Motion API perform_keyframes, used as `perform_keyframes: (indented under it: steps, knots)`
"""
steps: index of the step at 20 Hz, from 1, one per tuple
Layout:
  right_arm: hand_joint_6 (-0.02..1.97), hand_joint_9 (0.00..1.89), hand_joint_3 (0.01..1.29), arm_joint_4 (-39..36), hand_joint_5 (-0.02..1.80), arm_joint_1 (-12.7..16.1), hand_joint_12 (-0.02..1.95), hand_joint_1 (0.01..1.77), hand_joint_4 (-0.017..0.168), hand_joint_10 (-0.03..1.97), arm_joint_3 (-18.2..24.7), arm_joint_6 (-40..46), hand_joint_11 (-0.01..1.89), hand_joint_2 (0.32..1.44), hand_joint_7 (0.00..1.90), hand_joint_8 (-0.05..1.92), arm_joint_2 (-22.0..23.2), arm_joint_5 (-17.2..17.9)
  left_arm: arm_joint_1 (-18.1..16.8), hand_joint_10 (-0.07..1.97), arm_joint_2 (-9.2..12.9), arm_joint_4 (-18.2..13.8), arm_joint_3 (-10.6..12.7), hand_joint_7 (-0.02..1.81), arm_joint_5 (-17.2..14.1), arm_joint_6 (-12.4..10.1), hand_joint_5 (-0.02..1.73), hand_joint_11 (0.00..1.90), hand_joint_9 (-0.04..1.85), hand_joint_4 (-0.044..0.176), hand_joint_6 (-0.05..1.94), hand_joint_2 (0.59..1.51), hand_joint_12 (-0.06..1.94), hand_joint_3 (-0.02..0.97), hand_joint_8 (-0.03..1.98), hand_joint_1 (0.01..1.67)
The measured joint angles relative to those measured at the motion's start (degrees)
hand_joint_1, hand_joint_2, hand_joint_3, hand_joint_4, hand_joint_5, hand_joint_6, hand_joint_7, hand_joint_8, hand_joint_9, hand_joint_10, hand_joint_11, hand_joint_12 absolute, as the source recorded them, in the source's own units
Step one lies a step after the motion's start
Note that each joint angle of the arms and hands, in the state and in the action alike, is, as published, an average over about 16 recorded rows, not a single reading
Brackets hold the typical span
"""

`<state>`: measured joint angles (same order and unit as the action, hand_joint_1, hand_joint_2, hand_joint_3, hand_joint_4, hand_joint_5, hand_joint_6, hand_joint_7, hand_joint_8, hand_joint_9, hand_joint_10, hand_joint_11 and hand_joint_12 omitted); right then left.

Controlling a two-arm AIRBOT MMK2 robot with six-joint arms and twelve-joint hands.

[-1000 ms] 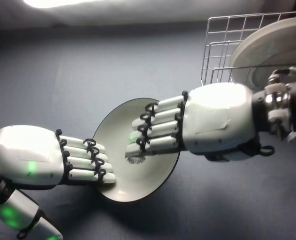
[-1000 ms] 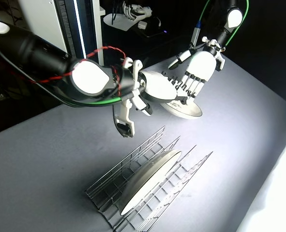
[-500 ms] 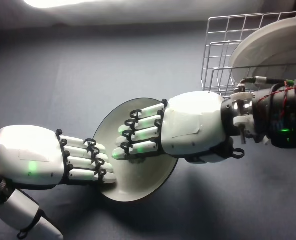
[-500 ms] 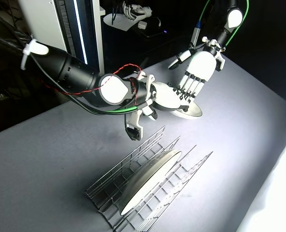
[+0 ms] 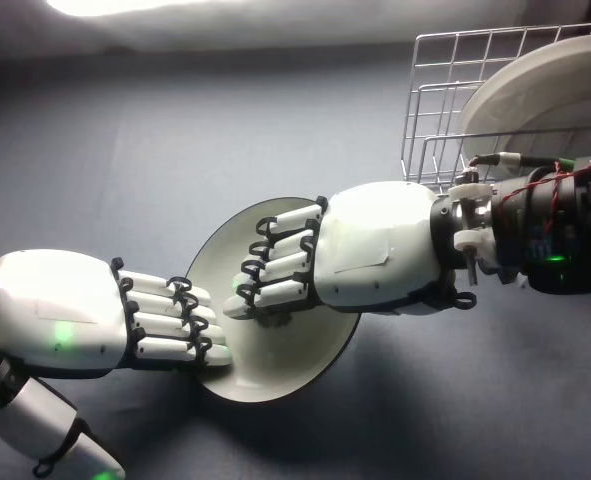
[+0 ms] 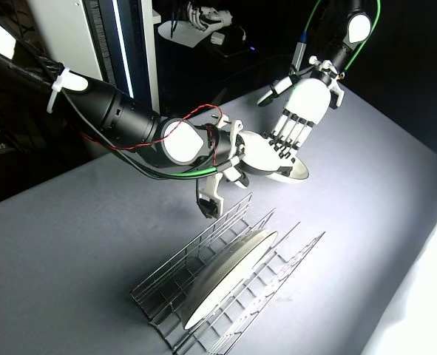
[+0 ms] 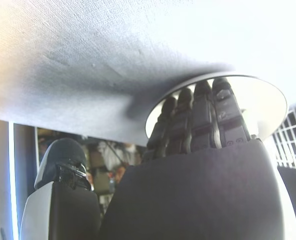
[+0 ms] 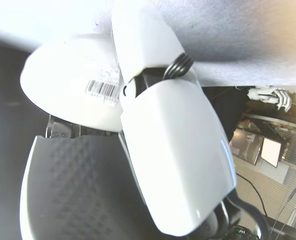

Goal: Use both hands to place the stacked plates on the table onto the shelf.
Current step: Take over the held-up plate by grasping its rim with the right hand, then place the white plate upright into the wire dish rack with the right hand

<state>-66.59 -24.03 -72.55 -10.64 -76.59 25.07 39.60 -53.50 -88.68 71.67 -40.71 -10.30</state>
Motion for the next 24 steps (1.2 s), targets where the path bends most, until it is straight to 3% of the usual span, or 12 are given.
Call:
perform_keyframes:
  steps: [8,14,18,24]
  knots:
    - [0.35,0.65,0.01,0.7,0.63,0.4,0.97,1.54,0.003,0.44,-0.1,-0.3,0.56,0.97,0.65,0.26,-0.2,2.0,-0.6,0.00,0.1,-0.2,0.3,0.02,-0.2,-0.1,0.01,0.01,0.02,-0.007,-0.03,1.124,-0.02,0.022,-0.01,0.01]
    - [0.59,0.94,0.01,1.4,0.91,1.1,1.05,1.50,0.002,0.83,0.1,-0.4,0.91,0.88,0.97,0.40,0.1,3.6,-3.3,0.00,1.1,-0.4,0.5,0.02,-0.5,-0.3,0.02,0.01,0.02,-0.003,-0.01,1.126,-0.01,0.021,0.00,0.01]
    - [0.64,0.99,0.01,3.0,0.94,1.7,0.96,1.46,0.002,0.95,1.1,-0.3,0.97,0.86,1.02,0.42,0.9,4.0,-6.1,0.01,2.3,-0.5,0.6,0.02,-1.1,-0.4,0.03,0.01,0.02,-0.002,0.00,1.128,-0.01,0.021,0.00,0.01]
    - [0.69,1.03,0.01,8.6,0.99,3.1,1.05,1.43,-0.001,1.02,4.3,-0.3,0.97,0.88,1.07,0.48,3.9,3.9,-10.9,0.01,4.6,-0.4,1.3,0.03,-2.4,-0.7,0.05,0.01,0.02,-0.001,0.02,1.129,0.00,0.021,0.00,0.01]
